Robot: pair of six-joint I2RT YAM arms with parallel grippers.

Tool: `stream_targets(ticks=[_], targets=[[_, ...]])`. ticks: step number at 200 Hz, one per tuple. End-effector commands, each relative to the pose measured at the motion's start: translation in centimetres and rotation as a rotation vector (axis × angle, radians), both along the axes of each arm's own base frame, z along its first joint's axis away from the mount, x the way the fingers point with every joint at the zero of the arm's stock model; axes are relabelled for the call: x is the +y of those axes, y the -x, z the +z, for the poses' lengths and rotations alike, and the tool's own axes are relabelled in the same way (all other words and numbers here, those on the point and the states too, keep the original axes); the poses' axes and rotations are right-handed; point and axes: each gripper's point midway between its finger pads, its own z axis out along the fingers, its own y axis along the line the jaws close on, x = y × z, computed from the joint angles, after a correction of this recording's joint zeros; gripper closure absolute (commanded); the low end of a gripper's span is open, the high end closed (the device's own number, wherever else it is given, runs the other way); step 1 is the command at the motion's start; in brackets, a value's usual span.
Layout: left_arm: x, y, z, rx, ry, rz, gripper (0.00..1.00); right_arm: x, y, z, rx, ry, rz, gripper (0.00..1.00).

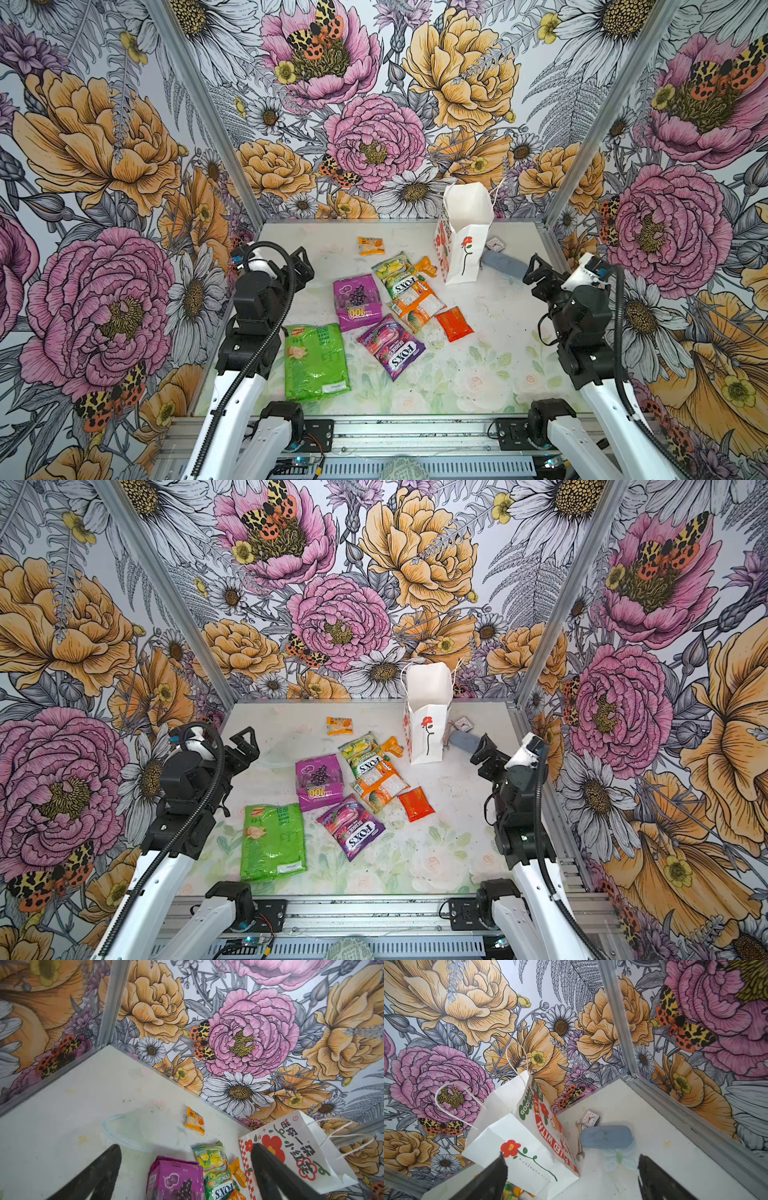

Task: Place the snacks into the paper bag
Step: 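Reach right gripper to bag handle while left gripper moves over chips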

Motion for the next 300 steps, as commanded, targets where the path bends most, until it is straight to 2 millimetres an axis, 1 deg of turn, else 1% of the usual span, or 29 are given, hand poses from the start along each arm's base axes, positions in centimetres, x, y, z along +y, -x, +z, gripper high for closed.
stream_targets(ticks=[1,10,26,35,51,63,71,78,87,95,119,121,130,142,160,164,169,181,205,218,231,248,249,250,255,286,293,296,300], targets=[[0.1,2.0,-4.0,0.042,0.175,-0.036,0.01,1.6,2.2,-1.8,0.054,-0.036,0.106,0.00],[-0.5,2.0,-4.1,0.015,0.179,-0.102,0.01,1.8,2.9,-1.7,0.062,-0.020,0.122,0.00],[-0.8,1.7,-5.5,0.068,0.178,-0.135,0.01,1.9,3.5,-1.9,0.096,-0.018,0.127,0.00],[-1.0,1.5,-6.1,0.083,0.164,-0.133,0.01,2.3,3.5,-1.8,0.107,-0.018,0.150,0.01],[-2.4,1.3,-6.6,0.088,0.098,-0.150,0.01,3.2,3.0,-1.4,0.133,-0.008,0.202,0.02],[-3.8,1.1,-6.6,0.097,0.022,-0.158,0.01,4.0,2.0,-0.9,0.162,0.028,0.240,0.02],[-5.2,1.0,-6.4,0.099,-0.037,-0.180,0.01,4.5,1.1,-0.5,0.186,0.068,0.261,0.02],[-6.6,0.9,-6.1,0.101,-0.092,-0.205,0.01,4.8,0.3,-0.2,0.212,0.104,0.264,0.02],[-7.4,0.8,-5.7,0.097,-0.169,-0.197,0.01,5.0,-0.9,0.3,0.255,0.158,0.246,0.02],[-8.7,0.9,-5.4,0.090,-0.227,-0.216,0.01,5.3,-1.9,0.6,0.285,0.181,0.249,0.02],[-10.5,1.1,-5.2,0.060,-0.381,-0.235,0.01,6.9,-5.3,1.9,0.350,0.220,0.296,0.02],[-10.5,1.1,-5.2,0.061,-0.391,-0.235,0.01,6.9,-5.6,1.7,0.361,0.221,0.297,0.02],[-10.5,1.3,-5.9,0.071,-0.414,-0.232,0.01,7.0,-6.7,2.3,0.379,0.226,0.296,0.02],[-10.5,1.6,-6.7,0.084,-0.415,-0.240,0.01,7.0,-8.1,2.5,0.421,0.239,0.286,0.02],[-11.0,2.5,-7.8,0.064,-0.437,-0.279,0.01,6.9,-10.1,2.5,0.471,0.255,0.278,0.01],[-11.0,2.8,-8.1,0.059,-0.449,-0.284,0.01,6.8,-10.4,2.9,0.470,0.256,0.276,0.01],[-11.0,3.1,-8.3,0.051,-0.460,-0.287,0.01,6.7,-11.0,2.7,0.485,0.256,0.274,0.01],[-11.4,3.6,-8.8,0.026,-0.494,-0.315,0.01,6.4,-12.2,3.3,0.498,0.256,0.262,0.01],[-12.2,4.0,-8.9,-0.017,-0.492,-0.363,0.01,5.5,-14.9,4.6,0.508,0.247,0.225,0.03],[-12.0,3.9,-8.9,-0.032,-0.494,-0.352,0.01,5.5,-16.3,5.0,0.509,0.245,0.212,0.05],[-11.7,3.8,-8.8,-0.027,-0.495,-0.341,0.01,5.5,-17.7,4.5,0.541,0.247,0.203,0.06],[-11.4,3.7,-9.4,-0.011,-0.506,-0.321,0.01,5.5,-19.3,4.1,0.584,0.256,0.197,0.06],[-11.4,3.6,-9.4,-0.009,-0.507,-0.321,0.01,5.5,-19.5,4.4,0.575,0.256,0.196,0.06],[-11.4,3.6,-9.4,-0.009,-0.506,-0.320,0.01,5.5,-19.5,4.0,0.590,0.256,0.198,0.07],[-11.4,3.6,-9.5,-0.004,-0.508,-0.319,0.01,5.6,-20.1,3.9,0.596,0.258,0.201,0.07],[-11.2,3.5,-9.7,0.004,-0.516,-0.307,0.01,5.9,-22.4,2.3,0.673,0.277,0.215,0.10],[-11.2,3.5,-9.6,0.002,-0.513,-0.308,0.01,5.8,-22.6,2.1,0.691,0.283,0.216,0.11],[-11.2,3.5,-9.6,0.000,-0.511,-0.308,0.01,5.7,-22.8,1.7,0.707,0.287,0.215,0.11],[-11.2,3.6,-9.6,-0.001,-0.509,-0.307,0.01,5.7,-22.9,1.7,0.710,0.290,0.212,0.12]])
